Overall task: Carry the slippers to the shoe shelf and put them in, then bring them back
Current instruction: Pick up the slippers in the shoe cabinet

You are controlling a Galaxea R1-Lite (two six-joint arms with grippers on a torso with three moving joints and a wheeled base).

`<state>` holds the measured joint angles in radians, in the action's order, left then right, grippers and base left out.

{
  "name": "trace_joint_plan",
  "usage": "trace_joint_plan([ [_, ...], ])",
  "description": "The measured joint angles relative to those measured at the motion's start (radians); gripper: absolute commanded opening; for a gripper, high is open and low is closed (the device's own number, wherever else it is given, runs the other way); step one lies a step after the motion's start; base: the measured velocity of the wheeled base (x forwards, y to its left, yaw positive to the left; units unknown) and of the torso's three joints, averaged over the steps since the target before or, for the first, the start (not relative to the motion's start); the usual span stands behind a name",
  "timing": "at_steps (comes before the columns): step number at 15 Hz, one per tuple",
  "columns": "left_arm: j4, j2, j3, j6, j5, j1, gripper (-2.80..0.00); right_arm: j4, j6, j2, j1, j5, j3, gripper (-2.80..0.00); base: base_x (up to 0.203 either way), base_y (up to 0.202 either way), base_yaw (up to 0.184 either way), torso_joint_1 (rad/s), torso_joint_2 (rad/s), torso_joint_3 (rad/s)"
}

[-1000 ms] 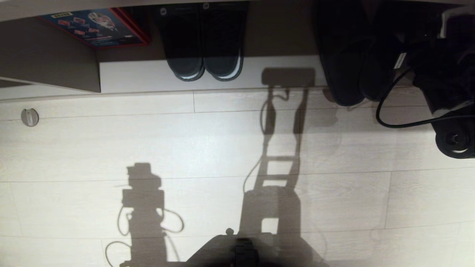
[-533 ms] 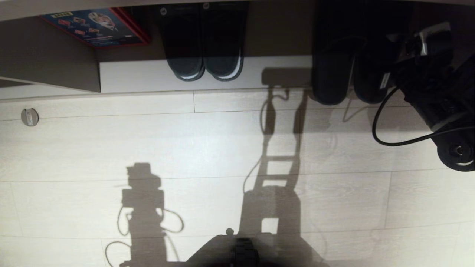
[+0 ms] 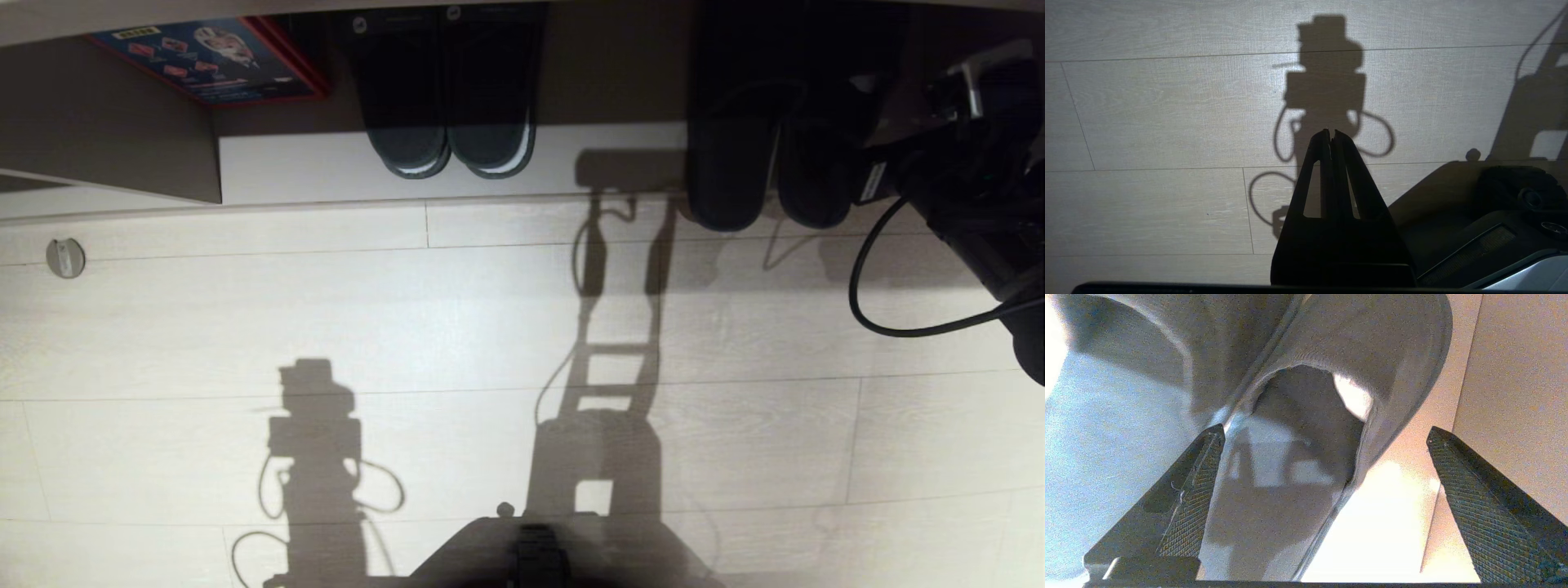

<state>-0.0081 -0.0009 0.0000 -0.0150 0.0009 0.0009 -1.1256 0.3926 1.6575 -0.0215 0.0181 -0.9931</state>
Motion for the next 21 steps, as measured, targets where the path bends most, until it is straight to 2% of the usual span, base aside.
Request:
trace_joint_plan([
  [5, -0.001, 0.0, 0.0, 0.0, 0.0, 0.0, -2.8, 0.018, -0.124, -0.154, -0.022, 0.0, 0.211, 0.0, 0.0, 0.0, 0.0, 0.0, 0.0, 0.0],
  [6, 0.0, 0.0, 0.0, 0.0, 0.0, 0.0, -2.8, 0.026, -0.139, -0.196, -0.036, 0.004, 0.266, -2.8, 0.0, 0.0, 0.0, 0.0, 0.0, 0.0],
  [9, -0.001, 0.0, 0.0, 0.0, 0.0, -0.001, -2.8, 0.084, -0.155, -0.312, -0.069, 0.021, 0.375, -2.8, 0.0, 0.0, 0.0, 0.0, 0.0, 0.0],
  [15, -0.001, 0.0, 0.0, 0.0, 0.0, -0.001, -2.8, 0.318, -0.168, -0.654, -0.08, 0.028, 0.538, -2.8, 0.0, 0.0, 0.0, 0.0, 0.0, 0.0],
  [21, -0.001, 0.0, 0.0, 0.002, 0.0, 0.0, -2.8, 0.64, -0.217, -1.075, -0.057, 0.024, 0.659, -2.8, 0.0, 0.0, 0.0, 0.0, 0.0, 0.0],
])
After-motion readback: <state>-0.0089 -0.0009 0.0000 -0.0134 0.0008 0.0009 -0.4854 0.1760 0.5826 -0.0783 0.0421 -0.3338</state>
